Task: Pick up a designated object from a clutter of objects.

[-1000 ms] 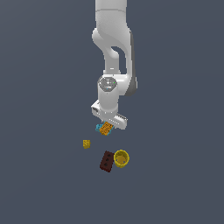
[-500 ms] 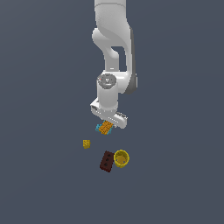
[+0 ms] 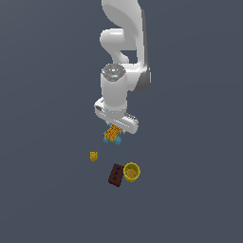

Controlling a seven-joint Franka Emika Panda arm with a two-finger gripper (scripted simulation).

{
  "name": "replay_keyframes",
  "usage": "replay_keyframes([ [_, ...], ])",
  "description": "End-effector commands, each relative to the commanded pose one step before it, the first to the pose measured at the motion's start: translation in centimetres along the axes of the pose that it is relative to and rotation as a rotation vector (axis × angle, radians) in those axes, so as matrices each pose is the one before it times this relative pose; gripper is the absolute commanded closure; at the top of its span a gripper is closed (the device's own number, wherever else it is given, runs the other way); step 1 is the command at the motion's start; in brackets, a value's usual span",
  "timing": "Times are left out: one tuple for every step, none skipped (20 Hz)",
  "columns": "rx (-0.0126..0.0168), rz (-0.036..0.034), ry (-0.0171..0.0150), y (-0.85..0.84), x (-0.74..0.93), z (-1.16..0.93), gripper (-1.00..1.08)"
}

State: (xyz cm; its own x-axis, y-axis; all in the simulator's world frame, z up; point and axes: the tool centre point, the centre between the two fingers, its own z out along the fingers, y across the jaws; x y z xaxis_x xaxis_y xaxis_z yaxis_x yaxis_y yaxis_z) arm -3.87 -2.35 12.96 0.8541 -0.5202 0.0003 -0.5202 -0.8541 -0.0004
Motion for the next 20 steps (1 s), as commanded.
replay_keyframes([
  [0.00037,0.00029,0.00088,0.024,0.437,-2.337,1.08],
  [0.00000,0.00000,0.00000,0.005,0.181,-0.973,1.08],
  [0.00000,0.00000,0.00000,0.005,0.182,-0.971,1.08],
  [0.00000,0.00000,0.00000,0.004,0.182,-0.970,1.08],
  [0.00000,0.00000,0.00000,0.003,0.183,-0.969,1.08],
  [0.00000,0.00000,0.00000,0.003,0.184,-0.969,1.08],
  [0.00000,0.00000,0.00000,0.002,0.185,-0.970,1.08],
  [0.00000,0.00000,0.00000,0.001,0.186,-0.970,1.08],
  [0.00000,0.00000,0.00000,0.000,0.188,-0.971,1.08],
  [0.00000,0.00000,0.00000,-0.001,0.190,-0.973,1.08],
  [-0.00050,0.00039,-0.00026,0.005,0.207,-0.950,1.08],
  [0.00000,0.00000,0.00000,-0.003,0.193,-0.976,1.08],
  [0.00000,0.00000,0.00000,-0.004,0.196,-0.977,1.08],
  [0.00000,0.00000,0.00000,-0.005,0.198,-0.979,1.08],
  [0.00000,0.00000,0.00000,-0.007,0.201,-0.981,1.08],
  [0.00000,0.00000,0.00000,-0.008,0.203,-0.982,1.08],
  [0.00000,0.00000,0.00000,-0.009,0.206,-0.984,1.08],
  [0.00000,0.00000,0.00000,-0.011,0.209,-0.985,1.08],
  [0.00000,0.00000,0.00000,-0.013,0.212,-0.985,1.08],
  [0.00000,0.00000,0.00000,-0.014,0.216,-0.985,1.08],
])
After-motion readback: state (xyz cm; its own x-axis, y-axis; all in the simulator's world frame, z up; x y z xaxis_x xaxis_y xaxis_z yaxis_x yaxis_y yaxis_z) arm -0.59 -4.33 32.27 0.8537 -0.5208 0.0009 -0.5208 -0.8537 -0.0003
